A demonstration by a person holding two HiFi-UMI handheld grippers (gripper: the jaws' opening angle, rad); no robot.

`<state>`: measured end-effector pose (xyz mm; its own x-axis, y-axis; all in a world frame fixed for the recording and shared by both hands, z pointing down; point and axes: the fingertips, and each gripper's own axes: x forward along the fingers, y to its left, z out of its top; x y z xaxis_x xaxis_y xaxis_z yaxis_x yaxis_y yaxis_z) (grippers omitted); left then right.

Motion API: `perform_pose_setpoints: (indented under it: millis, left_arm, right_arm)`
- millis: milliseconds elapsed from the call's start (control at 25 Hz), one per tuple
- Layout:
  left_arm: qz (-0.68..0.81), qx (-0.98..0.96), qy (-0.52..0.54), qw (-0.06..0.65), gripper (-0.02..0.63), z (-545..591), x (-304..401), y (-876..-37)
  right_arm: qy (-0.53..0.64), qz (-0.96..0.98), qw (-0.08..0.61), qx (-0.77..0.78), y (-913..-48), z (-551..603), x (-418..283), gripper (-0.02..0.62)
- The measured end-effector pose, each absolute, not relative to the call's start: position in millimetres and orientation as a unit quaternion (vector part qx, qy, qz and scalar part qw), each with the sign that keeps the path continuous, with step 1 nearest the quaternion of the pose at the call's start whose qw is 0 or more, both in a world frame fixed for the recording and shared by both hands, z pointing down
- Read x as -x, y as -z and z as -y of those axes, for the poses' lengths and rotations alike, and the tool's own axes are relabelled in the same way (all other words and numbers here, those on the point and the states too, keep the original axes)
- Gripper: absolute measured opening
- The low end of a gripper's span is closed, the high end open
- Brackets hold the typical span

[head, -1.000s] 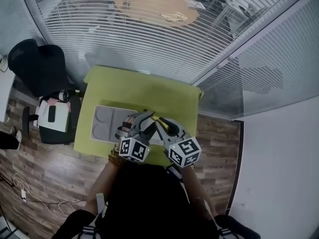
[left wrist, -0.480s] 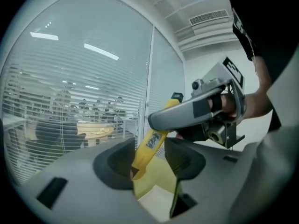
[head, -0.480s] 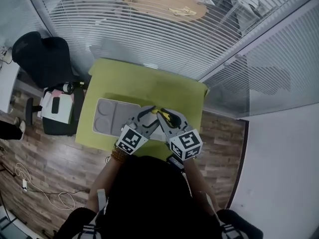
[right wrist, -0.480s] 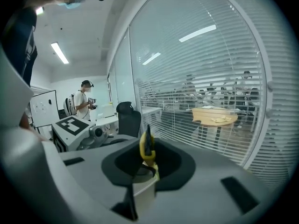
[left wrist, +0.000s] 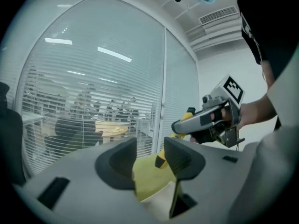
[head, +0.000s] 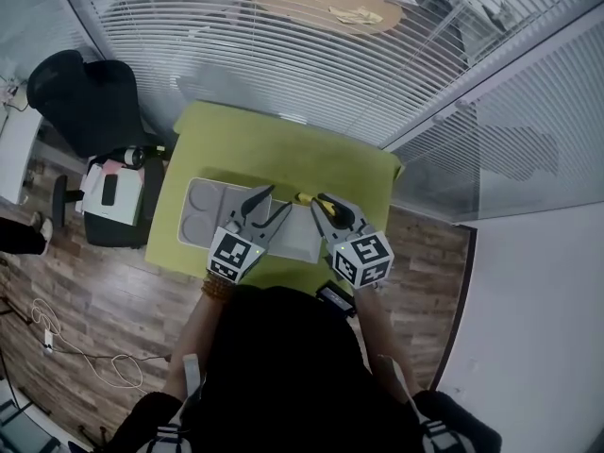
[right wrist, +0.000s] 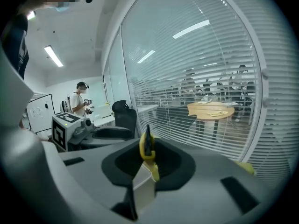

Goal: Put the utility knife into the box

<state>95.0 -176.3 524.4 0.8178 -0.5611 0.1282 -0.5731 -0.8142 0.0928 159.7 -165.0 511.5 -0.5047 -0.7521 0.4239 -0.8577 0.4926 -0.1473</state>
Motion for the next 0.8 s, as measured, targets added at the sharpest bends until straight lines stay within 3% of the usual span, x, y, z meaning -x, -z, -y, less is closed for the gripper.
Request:
perform_pose_setpoints:
  millis: [800]
  left_arm:
    - [0.362, -0.929, -0.079, 0.022, 0.147, 173.6, -72.9, -534.0]
  right_arm:
    - [-0.207, 0.850, 0.191, -0.444, -572.7, 155.4, -143.0, 0.052]
